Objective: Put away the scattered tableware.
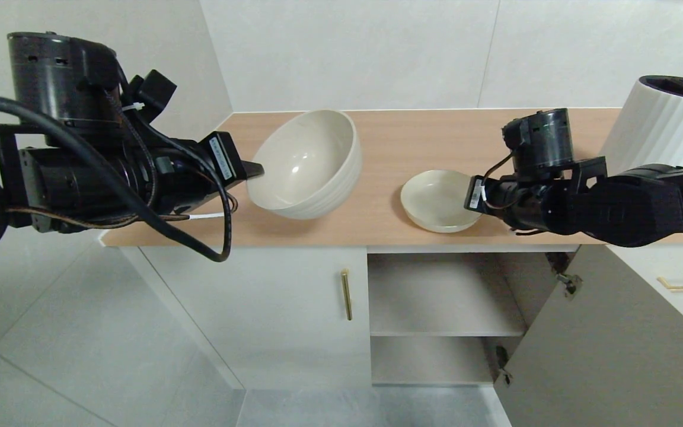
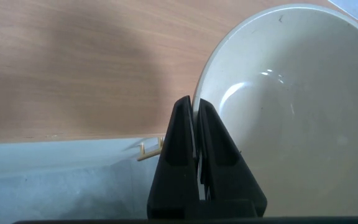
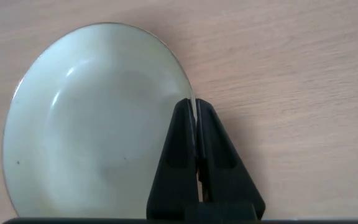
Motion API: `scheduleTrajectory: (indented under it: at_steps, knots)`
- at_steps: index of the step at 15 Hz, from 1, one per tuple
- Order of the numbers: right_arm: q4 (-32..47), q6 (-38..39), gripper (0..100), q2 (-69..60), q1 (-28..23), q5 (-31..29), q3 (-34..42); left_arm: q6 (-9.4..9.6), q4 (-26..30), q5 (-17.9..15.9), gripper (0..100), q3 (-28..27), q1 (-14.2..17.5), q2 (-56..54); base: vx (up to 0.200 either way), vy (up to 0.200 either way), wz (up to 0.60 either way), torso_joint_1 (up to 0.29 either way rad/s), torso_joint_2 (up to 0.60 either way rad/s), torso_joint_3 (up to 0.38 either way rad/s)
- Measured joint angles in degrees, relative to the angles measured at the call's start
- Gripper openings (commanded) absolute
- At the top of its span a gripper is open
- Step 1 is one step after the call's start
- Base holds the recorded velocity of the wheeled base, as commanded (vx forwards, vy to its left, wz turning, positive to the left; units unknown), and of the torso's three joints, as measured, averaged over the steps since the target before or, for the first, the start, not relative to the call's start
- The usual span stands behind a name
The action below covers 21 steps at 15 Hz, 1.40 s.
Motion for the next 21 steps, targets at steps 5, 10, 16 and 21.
scheduleTrajectory:
  at_steps: [5, 10, 16, 21]
  knots:
    - [3.0, 0.1, 0, -7.2, 0.1, 5.0, 3.8, 0.06, 0.2, 0.1, 0, 3.3, 0.3, -2.5, 0.0, 0.0, 0.0, 0.0, 0.0, 0.0]
    - [17.1, -0.3, 0, -21.3, 0.5, 16.9, 11.0, 0.22, 0.3, -0.1, 0, 11.8, 0.3, -10.2, 0.0, 0.0, 0.0, 0.0, 0.0, 0.0]
    - [18.4, -0.4, 0, -31.9, 3.0, 18.1, 24.4, 0.24, 0.4, -1.3, 0, 23.2, 0.2, -19.9, 0.0, 0.0, 0.0, 0.0, 0.0, 0.0]
    - [17.2, -0.1, 0, -29.7, 3.4, 17.8, 27.2, 1.16, 0.4, -2.3, 0, 26.9, -1.2, -21.5, 0.0, 0.0, 0.0, 0.0, 0.0, 0.0]
